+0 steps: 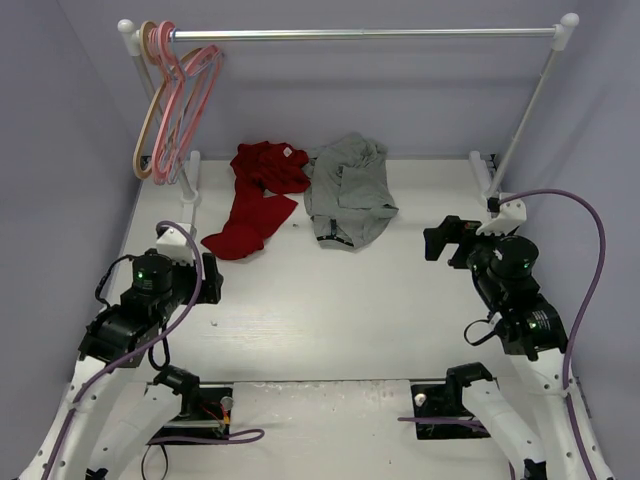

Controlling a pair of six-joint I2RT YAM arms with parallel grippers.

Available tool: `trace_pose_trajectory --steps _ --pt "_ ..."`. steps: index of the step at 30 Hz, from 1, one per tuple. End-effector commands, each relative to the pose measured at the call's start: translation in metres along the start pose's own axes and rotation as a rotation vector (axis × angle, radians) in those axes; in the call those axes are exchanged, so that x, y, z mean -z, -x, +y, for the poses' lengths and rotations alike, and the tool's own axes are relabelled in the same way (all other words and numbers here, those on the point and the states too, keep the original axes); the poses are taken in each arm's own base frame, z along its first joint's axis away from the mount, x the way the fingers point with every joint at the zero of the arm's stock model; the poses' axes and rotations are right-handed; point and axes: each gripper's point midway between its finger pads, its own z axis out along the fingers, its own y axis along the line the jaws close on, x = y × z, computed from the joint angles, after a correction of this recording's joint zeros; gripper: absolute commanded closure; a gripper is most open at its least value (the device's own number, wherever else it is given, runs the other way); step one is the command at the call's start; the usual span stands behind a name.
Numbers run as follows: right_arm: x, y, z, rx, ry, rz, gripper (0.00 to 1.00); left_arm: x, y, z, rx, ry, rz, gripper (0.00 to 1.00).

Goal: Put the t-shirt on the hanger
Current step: Pick up the T-shirt at the corner of the board.

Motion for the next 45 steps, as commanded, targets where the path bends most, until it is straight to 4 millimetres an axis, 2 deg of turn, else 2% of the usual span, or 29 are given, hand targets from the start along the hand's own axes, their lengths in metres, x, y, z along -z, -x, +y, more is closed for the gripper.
trace_pose_trajectory --steps 1,5,8,9,11,13,14,15,17,19,20,22,23,25,26,27,28,29,30,31,32,33,34,35,38,41,42,44,45 --pt "-0.008 0.015 0.001 0.001 -0.008 -0.054 0.0 -0.013 0.008 -0.012 0.01 -0.045 -0.006 0.25" --pt "-0.02 0.004 0.01 0.029 0.054 -0.014 0.0 -0.021 0.005 -0.012 -0.003 -0.045 0.011 0.25" --pt "-0.038 -0.014 0.014 0.028 0.082 0.057 0.0 -0.025 0.003 -0.012 -0.004 -0.044 0.016 0.25" --pt "-0.051 -0.023 0.012 0.017 0.069 0.094 0.0 -0.027 0.001 -0.012 0.001 -0.043 0.02 0.25" --pt "-0.066 -0.027 0.014 0.001 0.065 0.121 0.02 -0.03 0.0 -0.014 0.019 -0.043 0.02 0.25" --pt "-0.089 -0.045 0.013 -0.007 0.042 0.193 0.02 -0.032 0.0 -0.019 0.028 -0.069 0.03 0.25" --pt "-0.098 -0.041 0.017 -0.012 0.039 0.193 0.03 -0.032 0.0 -0.02 0.037 -0.068 0.033 0.25" --pt "-0.117 -0.058 0.014 -0.003 0.004 0.251 0.03 -0.032 0.0 -0.02 0.043 -0.067 0.038 0.25" --pt "-0.147 -0.078 0.029 0.022 0.01 0.329 0.03 -0.032 0.001 -0.02 0.053 -0.065 0.045 0.25" --pt "-0.168 -0.092 0.037 0.027 -0.003 0.378 0.02 -0.033 0.004 -0.019 0.068 -0.049 0.038 0.25" --pt "-0.188 -0.104 0.046 0.033 0.002 0.417 0.0 -0.032 0.006 -0.019 0.083 -0.049 0.032 0.25" --pt "-0.209 -0.115 0.053 0.04 -0.006 0.442 0.0 -0.032 0.007 -0.019 0.087 -0.043 0.032 0.25" --pt "-0.229 -0.123 0.061 0.049 -0.005 0.456 0.0 -0.032 0.01 -0.016 0.096 -0.025 0.026 0.25" --pt "-0.251 -0.131 0.064 0.046 -0.035 0.463 0.0 -0.031 0.005 -0.015 0.101 -0.016 0.047 0.25" --pt "-0.264 -0.158 0.06 0.056 -0.059 0.519 0.0 -0.031 0.002 -0.015 0.108 -0.013 0.057 0.25" --pt "-0.279 -0.148 0.068 0.038 -0.062 0.495 0.0 -0.03 0.0 -0.014 0.11 -0.01 0.064 0.25" --pt "-0.286 -0.156 0.067 0.043 -0.08 0.518 0.0 -0.028 -0.004 -0.013 0.115 -0.004 0.08 0.25" --pt "-0.296 -0.179 0.063 0.051 -0.103 0.562 0.0 -0.028 -0.007 -0.013 0.117 -0.004 0.091 0.25" --pt "-0.307 -0.169 0.075 0.052 -0.096 0.536 0.0 -0.025 -0.012 -0.013 0.116 -0.007 0.102 0.25" --pt "-0.31 -0.176 0.077 0.06 -0.112 0.551 0.0 -0.023 -0.013 -0.013 0.118 -0.01 0.104 0.25" --pt "-0.318 -0.192 0.072 0.079 -0.149 0.57 0.0 -0.021 -0.015 -0.012 0.118 -0.009 0.107 0.25" --pt "-0.324 -0.187 0.083 0.088 -0.145 0.551 0.0 -0.018 -0.018 -0.011 0.118 -0.009 0.107 0.25" --pt "-0.325 -0.194 0.083 0.093 -0.164 0.567 0.0 -0.015 -0.018 -0.01 0.118 -0.009 0.102 0.25" --pt "-0.33 -0.21 0.08 0.102 -0.182 0.593 0.0 -0.013 -0.019 -0.009 0.118 -0.002 0.099 0.25" --pt "-0.337 -0.227 0.079 0.09 -0.211 0.623 0.02 -0.005 -0.019 -0.006 0.124 0.002 0.071 0.25" --pt "-0.338 -0.229 0.08 0.111 -0.236 0.615 0.23 0.001 -0.018 -0.001 0.114 0.018 0.056 0.25" --pt "-0.338 -0.226 0.079 0.114 -0.245 0.607 0.45 0.002 -0.016 0.0 0.102 0.021 0.05 0.25" --pt "-0.341 -0.204 0.083 0.135 -0.237 0.561 0.7 0.004 -0.014 0.002 0.093 0.025 0.043 0.25" --pt "-0.343 -0.187 0.088 0.145 -0.224 0.522 0.92 0.004 -0.012 0.002 0.089 0.029 0.037 0.25"
